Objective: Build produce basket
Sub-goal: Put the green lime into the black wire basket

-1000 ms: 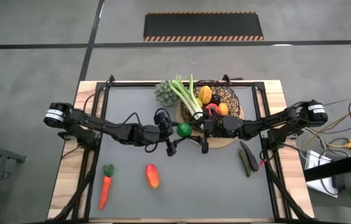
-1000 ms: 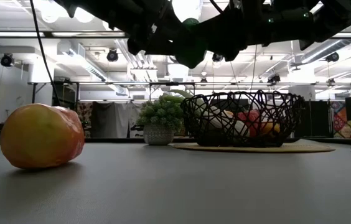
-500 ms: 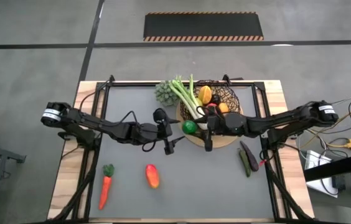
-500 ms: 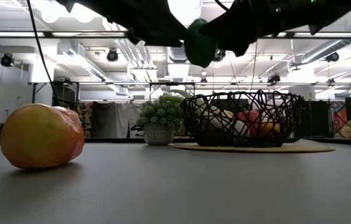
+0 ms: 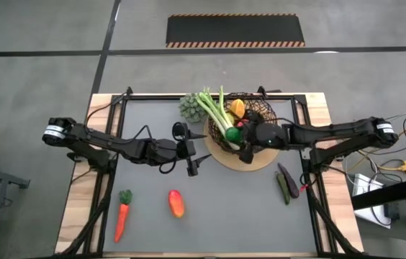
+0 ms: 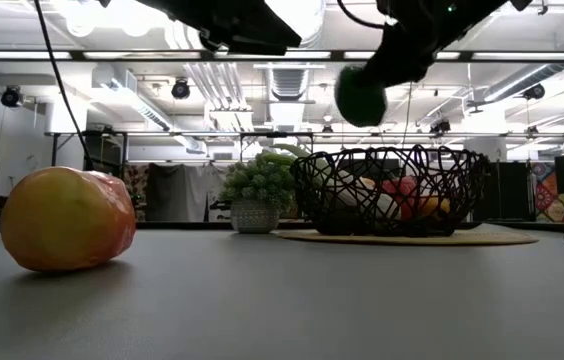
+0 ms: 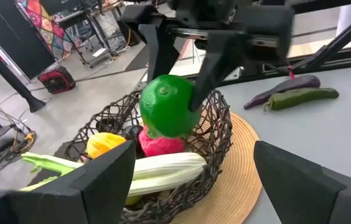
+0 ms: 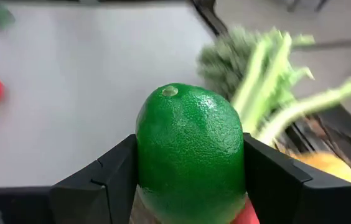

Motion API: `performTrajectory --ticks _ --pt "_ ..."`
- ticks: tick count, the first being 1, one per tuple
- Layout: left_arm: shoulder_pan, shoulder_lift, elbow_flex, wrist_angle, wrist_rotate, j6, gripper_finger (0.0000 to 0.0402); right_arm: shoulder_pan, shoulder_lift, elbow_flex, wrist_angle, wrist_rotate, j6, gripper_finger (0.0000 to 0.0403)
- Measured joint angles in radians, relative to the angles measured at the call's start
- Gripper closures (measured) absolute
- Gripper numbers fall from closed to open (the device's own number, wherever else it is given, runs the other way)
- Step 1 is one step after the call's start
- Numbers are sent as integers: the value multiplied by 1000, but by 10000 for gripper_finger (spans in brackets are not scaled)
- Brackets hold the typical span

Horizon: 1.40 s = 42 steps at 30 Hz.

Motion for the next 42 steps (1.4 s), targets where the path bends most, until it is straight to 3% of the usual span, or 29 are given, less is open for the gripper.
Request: performTrajectory --ticks 10,17,24,29,42 --pt "0 0 0 -1 -3 16 94 -74 54 205 -511 -5 49 174" --pt "0 0 0 -2 -7 16 94 -105 117 286 -757 -8 -112 174" --pt "0 0 -1 -2 -7 17 94 -114 175 284 -781 -4 -408 167" --pt "0 0 -2 -8 -7 22 94 -117 222 282 -780 -4 -536 170" --pt "0 0 -3 -15 -7 22 94 -121 340 282 -792 -4 -551 167"
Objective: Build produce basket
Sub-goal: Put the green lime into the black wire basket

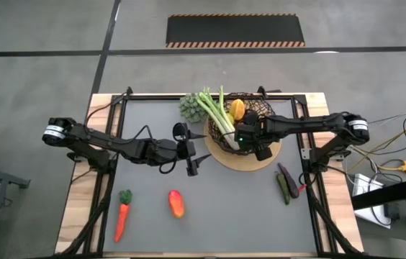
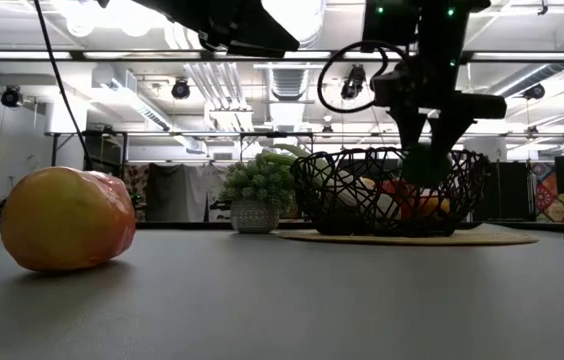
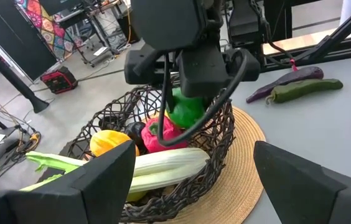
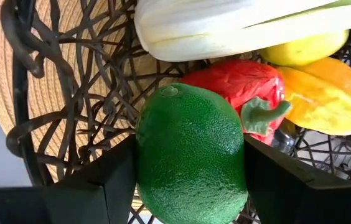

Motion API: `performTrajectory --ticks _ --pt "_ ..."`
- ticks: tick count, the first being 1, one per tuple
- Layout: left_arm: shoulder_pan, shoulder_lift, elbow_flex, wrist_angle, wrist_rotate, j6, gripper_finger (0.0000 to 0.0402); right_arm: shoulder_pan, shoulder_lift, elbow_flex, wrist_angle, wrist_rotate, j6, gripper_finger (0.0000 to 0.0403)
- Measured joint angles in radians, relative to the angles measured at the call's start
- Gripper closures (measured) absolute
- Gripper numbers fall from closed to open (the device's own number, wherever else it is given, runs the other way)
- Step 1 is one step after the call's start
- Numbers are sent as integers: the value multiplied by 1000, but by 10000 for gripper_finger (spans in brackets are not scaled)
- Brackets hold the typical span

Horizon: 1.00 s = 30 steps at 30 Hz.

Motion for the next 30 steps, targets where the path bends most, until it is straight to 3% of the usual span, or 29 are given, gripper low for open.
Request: performTrajectory --ticks 17,26,30 --pt "0 0 0 -5 0 0 94 0 7 0 -7 4 81 153" --pt "0 0 0 -5 1 -1 94 0 7 2 -30 -22 -7 157" --pt "0 0 0 -5 1 -1 94 0 7 2 -23 2 37 143"
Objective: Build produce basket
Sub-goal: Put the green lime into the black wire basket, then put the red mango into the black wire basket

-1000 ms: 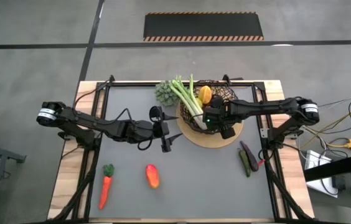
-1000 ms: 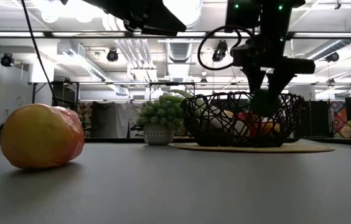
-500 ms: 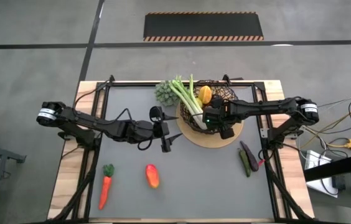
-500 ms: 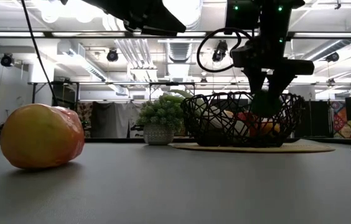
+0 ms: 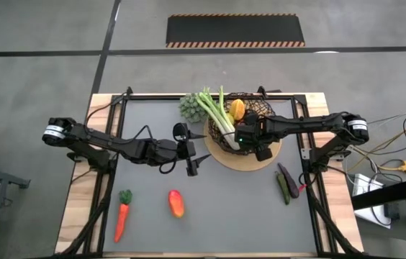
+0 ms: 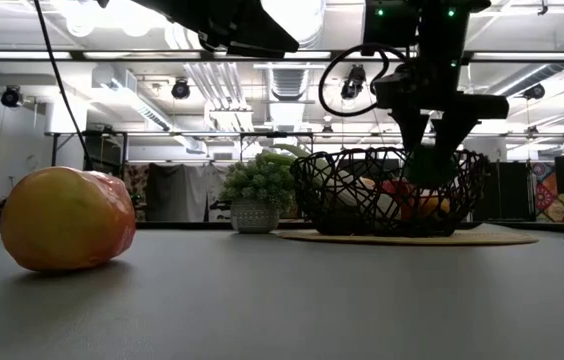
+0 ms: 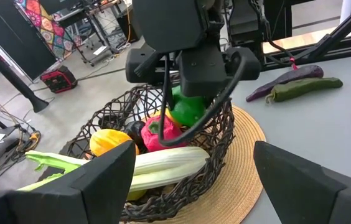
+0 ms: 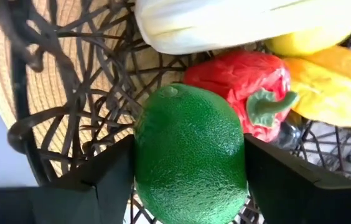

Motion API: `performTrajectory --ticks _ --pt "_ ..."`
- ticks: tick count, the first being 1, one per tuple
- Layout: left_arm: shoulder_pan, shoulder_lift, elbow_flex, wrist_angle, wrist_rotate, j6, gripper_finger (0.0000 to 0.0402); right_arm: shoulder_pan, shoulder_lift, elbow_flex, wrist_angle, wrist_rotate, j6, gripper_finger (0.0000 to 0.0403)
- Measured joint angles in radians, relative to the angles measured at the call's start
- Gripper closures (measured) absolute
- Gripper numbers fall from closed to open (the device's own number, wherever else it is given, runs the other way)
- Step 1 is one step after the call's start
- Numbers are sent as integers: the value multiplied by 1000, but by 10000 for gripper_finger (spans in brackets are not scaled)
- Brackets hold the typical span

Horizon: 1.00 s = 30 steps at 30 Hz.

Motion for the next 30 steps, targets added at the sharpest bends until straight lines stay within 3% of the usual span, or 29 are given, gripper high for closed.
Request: performTrajectory --ticks 11,22,30 --pt "0 0 0 0 0 -2 94 0 0 4 -11 2 68 62" --pt "-1 0 -2 -9 3 -9 94 5 -3 78 -4 2 248 77" --pt "-3 0 -2 -9 5 -30 94 19 -42 74 375 57 360 78"
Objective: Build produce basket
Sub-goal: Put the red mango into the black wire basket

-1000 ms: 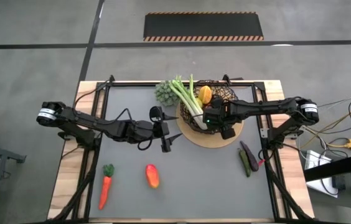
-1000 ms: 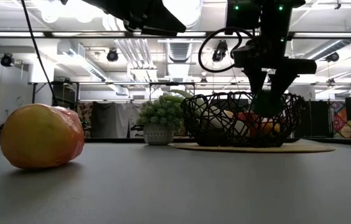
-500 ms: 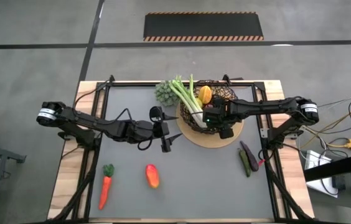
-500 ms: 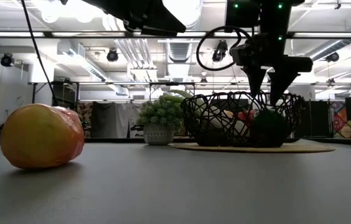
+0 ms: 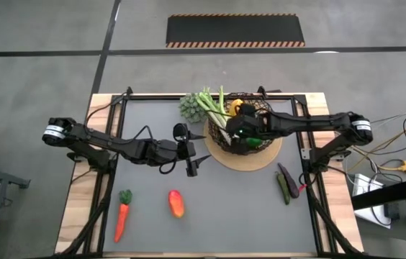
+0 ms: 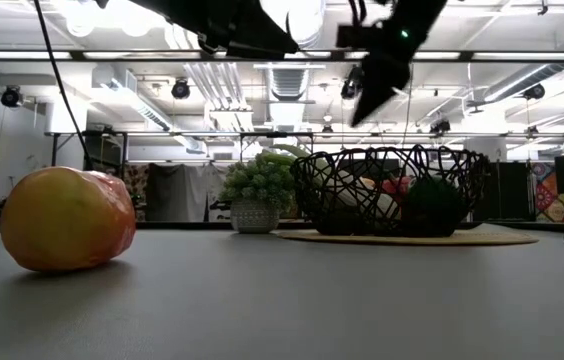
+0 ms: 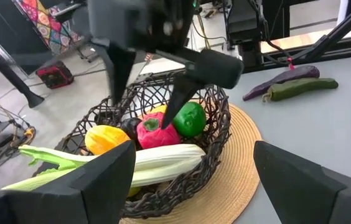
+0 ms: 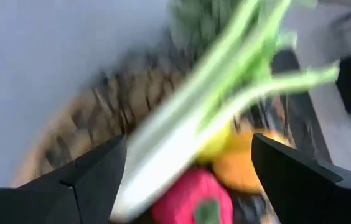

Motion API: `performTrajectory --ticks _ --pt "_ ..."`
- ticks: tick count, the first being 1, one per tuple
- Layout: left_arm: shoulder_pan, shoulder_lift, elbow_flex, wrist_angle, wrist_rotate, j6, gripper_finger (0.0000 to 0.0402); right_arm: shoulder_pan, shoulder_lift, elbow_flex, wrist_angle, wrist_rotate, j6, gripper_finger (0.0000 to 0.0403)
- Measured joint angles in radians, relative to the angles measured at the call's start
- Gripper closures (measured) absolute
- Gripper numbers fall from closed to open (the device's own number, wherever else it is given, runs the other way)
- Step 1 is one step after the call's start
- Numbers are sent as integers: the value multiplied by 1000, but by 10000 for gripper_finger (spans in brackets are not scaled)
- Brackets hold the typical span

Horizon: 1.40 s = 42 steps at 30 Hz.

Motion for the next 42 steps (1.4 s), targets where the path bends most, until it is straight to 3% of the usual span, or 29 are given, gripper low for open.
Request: performTrajectory --ticks 6,19,25,29,39,42 --pt "-19 0 0 0 -1 -11 94 56 -15 -1 189 -46 -11 78" --pt "-93 0 -1 -34 45 -5 94 205 -19 -2 188 -441 45 78" --pt "-165 0 12 -94 48 -77 94 285 -19 -2 165 -448 50 78" --pt "-202 0 51 -200 51 -293 94 337 -18 -8 166 -449 48 78" --pt "-270 22 135 -617 118 -1078 96 391 -25 -90 181 -449 4 78" --pt "-296 63 165 -643 148 -1251 96 390 -26 -135 210 -447 -5 78"
